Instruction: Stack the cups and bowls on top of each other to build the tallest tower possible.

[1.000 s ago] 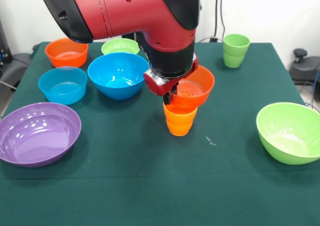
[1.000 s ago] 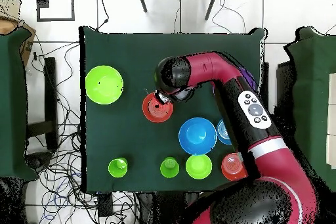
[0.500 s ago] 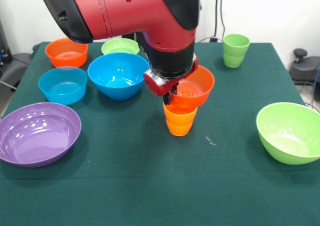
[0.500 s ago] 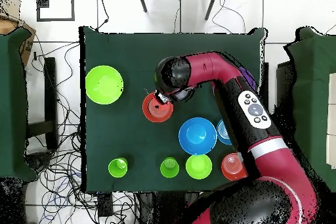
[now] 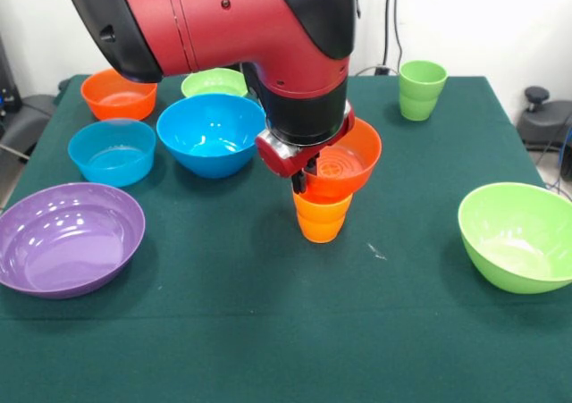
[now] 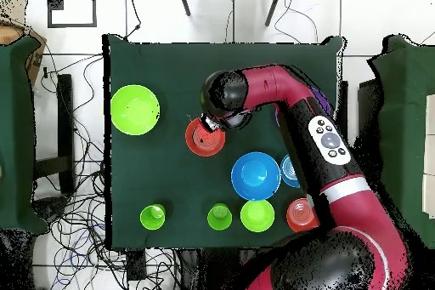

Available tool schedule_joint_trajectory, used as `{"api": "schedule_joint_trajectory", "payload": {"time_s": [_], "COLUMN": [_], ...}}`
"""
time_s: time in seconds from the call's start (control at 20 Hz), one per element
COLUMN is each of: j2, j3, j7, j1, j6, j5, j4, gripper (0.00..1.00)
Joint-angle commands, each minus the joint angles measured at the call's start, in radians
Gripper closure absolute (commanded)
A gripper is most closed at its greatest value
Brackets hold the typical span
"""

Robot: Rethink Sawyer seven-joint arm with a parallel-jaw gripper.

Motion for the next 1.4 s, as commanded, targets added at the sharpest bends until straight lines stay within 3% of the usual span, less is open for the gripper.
{"api": "schedule_joint_trajectory", "payload": {"time_s": [0.05,1.05,1.4], "j2": [0.078,0.073,0.081], "j3": [-0.039,-0.041,-0.033], "j7": [-0.154,-0.142,-0.197], "j1": [0.039,0.044,0.030], "j6": [-0.042,-0.065,-0.065], "j5": [-0.045,-0.047,-0.055], "j4": [-0.078,-0.066,-0.056], "gripper": [1.00,1.00,1.00]}}
